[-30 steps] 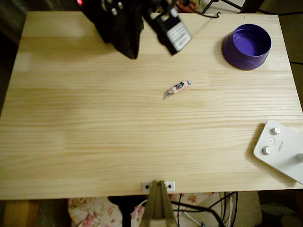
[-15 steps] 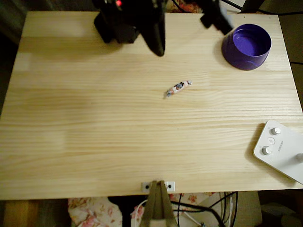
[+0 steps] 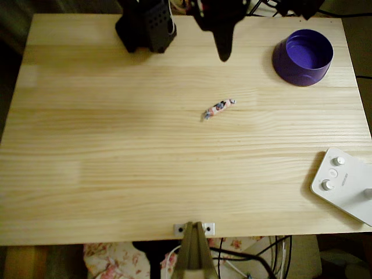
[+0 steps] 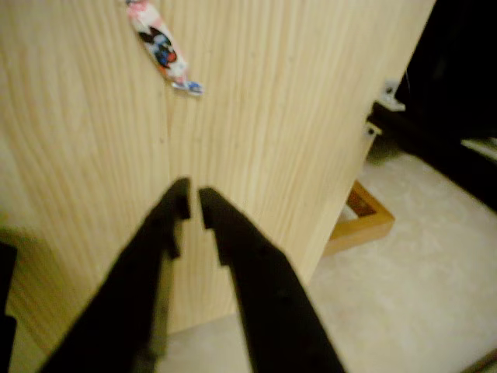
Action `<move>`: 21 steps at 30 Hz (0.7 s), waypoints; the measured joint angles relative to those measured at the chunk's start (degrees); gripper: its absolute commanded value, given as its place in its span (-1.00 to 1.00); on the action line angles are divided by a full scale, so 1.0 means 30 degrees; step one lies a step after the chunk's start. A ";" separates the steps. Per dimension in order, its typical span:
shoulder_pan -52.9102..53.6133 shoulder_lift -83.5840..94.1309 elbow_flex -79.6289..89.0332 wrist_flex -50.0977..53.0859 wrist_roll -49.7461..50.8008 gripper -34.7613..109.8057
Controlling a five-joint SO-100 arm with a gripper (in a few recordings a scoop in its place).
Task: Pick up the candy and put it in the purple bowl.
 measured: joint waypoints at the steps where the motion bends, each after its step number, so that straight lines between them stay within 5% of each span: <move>1: -0.0117 -0.0146 0.0000 -0.0117 -0.0059 -0.50; 21: -0.0879 -0.1260 0.2285 -0.2812 -0.1729 -0.34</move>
